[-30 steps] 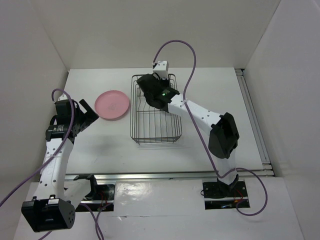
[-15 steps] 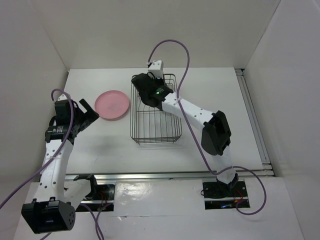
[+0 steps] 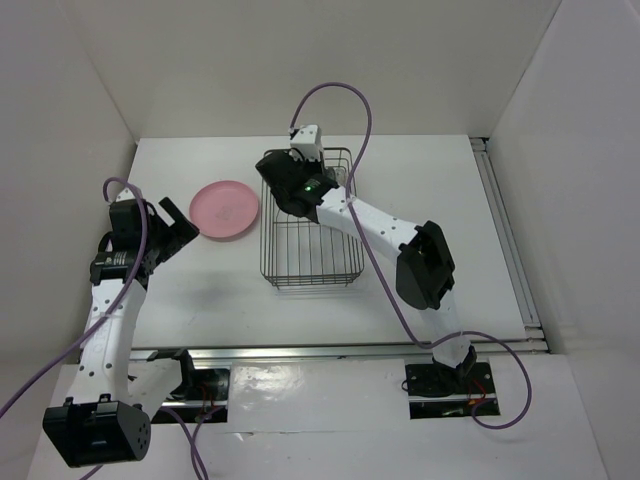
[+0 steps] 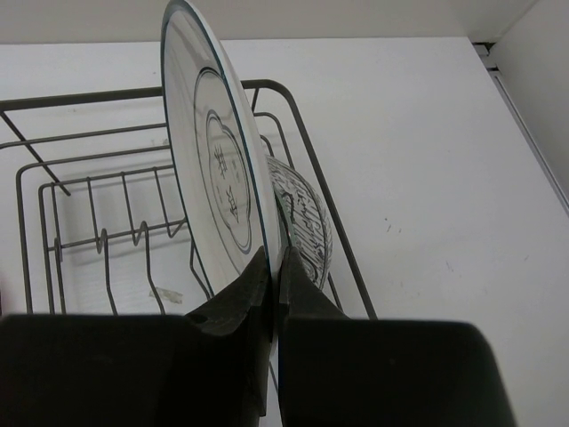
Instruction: Load the plates into the dish rack
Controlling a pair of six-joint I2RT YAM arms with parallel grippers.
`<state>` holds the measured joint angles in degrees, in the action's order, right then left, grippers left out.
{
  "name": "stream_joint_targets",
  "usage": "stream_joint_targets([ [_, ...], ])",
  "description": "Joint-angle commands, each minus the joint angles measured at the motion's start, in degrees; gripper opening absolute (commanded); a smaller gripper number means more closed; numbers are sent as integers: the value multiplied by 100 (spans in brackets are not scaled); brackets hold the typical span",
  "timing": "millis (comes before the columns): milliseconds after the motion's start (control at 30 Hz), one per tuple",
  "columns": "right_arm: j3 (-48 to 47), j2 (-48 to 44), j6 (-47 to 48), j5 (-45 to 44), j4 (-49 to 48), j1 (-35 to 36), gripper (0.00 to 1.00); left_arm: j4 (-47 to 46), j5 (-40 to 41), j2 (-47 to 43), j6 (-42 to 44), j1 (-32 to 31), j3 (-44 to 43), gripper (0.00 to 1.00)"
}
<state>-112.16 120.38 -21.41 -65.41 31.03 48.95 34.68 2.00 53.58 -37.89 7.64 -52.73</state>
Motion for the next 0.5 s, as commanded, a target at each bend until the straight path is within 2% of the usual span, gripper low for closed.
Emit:
stream_joint_targets([
  [0,-210,-41,-179,-306,-26,53,0,-216,-103,-94,18,27,-27,100],
  [467,-210,-111,-127,-420,43,1,0,-216,-209,-94,18,27,26,100],
])
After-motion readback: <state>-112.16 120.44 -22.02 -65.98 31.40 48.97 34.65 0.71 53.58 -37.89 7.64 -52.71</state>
